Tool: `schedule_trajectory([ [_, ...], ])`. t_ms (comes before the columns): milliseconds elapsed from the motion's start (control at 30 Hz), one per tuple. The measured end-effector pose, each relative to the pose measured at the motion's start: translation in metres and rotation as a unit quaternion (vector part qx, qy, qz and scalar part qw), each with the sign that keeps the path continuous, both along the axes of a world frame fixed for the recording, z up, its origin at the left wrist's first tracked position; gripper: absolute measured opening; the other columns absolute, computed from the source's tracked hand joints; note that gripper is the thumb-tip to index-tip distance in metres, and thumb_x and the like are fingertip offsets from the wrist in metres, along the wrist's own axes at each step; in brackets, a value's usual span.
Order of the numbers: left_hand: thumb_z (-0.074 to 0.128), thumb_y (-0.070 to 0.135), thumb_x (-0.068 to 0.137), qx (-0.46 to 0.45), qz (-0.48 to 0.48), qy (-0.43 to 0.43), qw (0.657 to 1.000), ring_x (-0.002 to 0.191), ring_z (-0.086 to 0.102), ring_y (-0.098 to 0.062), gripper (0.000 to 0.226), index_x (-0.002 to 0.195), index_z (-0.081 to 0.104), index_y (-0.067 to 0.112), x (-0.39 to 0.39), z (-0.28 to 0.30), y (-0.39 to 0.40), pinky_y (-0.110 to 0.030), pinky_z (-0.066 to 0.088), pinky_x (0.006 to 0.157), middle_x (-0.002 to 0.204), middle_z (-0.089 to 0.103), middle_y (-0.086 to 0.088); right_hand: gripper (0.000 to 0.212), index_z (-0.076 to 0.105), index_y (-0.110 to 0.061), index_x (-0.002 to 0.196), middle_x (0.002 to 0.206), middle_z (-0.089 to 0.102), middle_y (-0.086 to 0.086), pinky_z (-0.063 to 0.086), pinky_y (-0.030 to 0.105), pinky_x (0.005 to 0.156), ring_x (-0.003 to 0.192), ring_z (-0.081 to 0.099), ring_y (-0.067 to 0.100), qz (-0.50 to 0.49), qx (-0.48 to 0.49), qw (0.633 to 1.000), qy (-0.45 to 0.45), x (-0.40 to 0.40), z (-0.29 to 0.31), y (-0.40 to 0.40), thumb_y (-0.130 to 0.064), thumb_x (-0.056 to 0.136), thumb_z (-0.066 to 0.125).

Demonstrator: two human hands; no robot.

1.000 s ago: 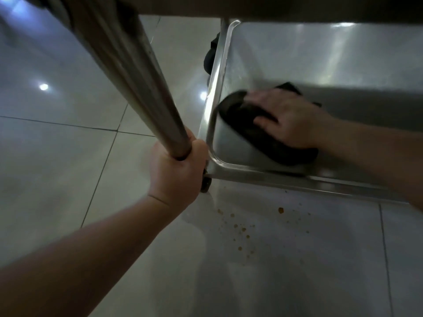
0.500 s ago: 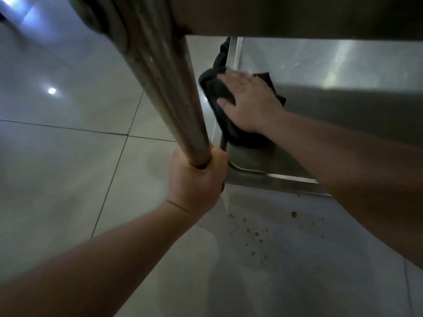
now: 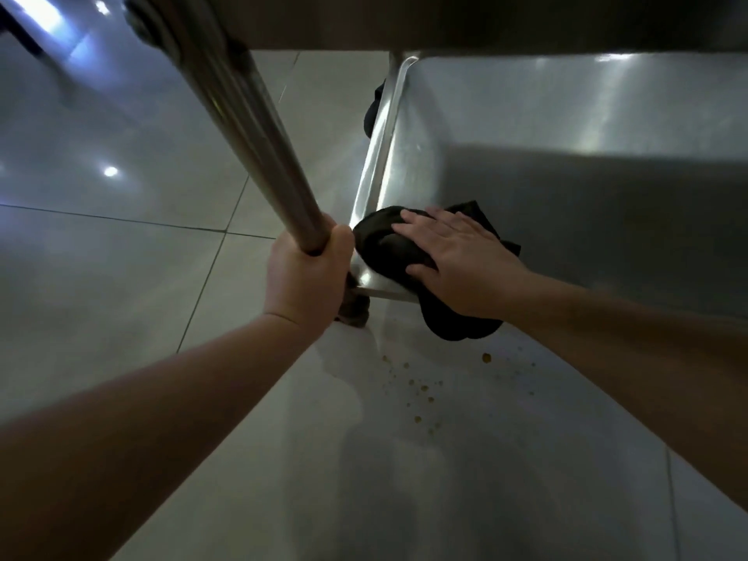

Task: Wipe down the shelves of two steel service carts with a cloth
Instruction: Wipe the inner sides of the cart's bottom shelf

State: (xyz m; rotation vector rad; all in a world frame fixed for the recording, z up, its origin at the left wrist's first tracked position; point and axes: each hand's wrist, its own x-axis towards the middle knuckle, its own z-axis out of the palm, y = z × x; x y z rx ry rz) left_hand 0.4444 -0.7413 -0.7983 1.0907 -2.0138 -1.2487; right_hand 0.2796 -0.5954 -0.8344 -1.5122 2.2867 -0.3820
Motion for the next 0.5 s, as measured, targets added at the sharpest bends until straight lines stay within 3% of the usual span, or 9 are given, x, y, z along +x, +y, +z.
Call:
schedule_trajectory([
  [100,0.070,0.047,0.082,-0.018,0.047,-0.102,0.994,0.085,0.059,-0.014,0.031,0.097,0.056,0.024,0.012,-0.007,0.004,-0.036,0.053,0.072,0.096,0.058,0.005,0.064,0.019,-0.041,0.165,0.174,0.010,-0.020,0.002,0.041,0.132,0.161,-0.001,0.007,-0.017,0.009,1.000,-0.002,-0.016,0.001,0.028,-0.051,0.107,0.046],
  [167,0.076,0.051,0.084,0.019,0.081,-0.166,0.983,0.093,0.055,-0.015,0.041,0.105,0.052,0.025,0.026,-0.013,0.018,-0.034,0.049,0.073,0.108,0.052,0.003,0.065,0.018,-0.041,0.165,0.174,0.009,-0.020,0.002,0.040,0.132,0.161,-0.001,0.007,-0.026,0.013,1.000,0.000,-0.027,0.001,0.051,-0.051,0.108,0.046],
  [233,0.076,0.052,0.086,0.059,0.083,-0.218,0.971,0.088,0.053,-0.018,0.040,0.102,0.051,0.024,0.040,-0.019,0.048,-0.034,0.045,0.069,0.104,0.052,0.001,0.065,0.017,-0.042,0.165,0.174,0.009,-0.021,0.002,0.040,0.132,0.161,-0.001,0.007,-0.036,0.012,0.999,0.008,-0.037,0.000,0.076,-0.052,0.108,0.046],
  [333,0.074,0.044,0.087,0.091,0.012,-0.254,0.963,0.071,0.053,-0.016,0.031,0.094,0.052,0.023,0.037,-0.022,0.098,-0.030,0.042,0.057,0.087,0.057,0.000,0.064,0.016,-0.040,0.165,0.174,0.008,-0.020,0.003,0.039,0.132,0.161,-0.001,0.007,-0.048,0.006,0.998,0.030,-0.054,-0.002,0.115,-0.053,0.108,0.043],
  [433,0.070,0.040,0.086,-0.004,-0.077,-0.250,0.965,0.065,0.046,-0.016,0.026,0.088,0.047,0.026,0.006,-0.013,0.126,-0.034,0.043,0.058,0.080,0.051,0.002,0.065,0.014,-0.040,0.166,0.174,0.007,-0.019,0.004,0.040,0.132,0.161,-0.001,0.008,-0.057,0.012,0.997,0.044,-0.071,-0.006,0.153,-0.054,0.108,0.040],
  [500,0.067,0.037,0.086,-0.040,-0.142,-0.229,0.962,0.057,0.042,-0.007,0.025,0.086,0.043,0.031,-0.016,-0.002,0.139,-0.035,0.044,0.052,0.076,0.047,0.005,0.065,0.013,-0.040,0.166,0.174,0.007,-0.020,0.003,0.039,0.132,0.161,-0.002,0.007,-0.067,0.013,0.997,0.047,-0.083,-0.008,0.178,-0.054,0.108,0.040],
])
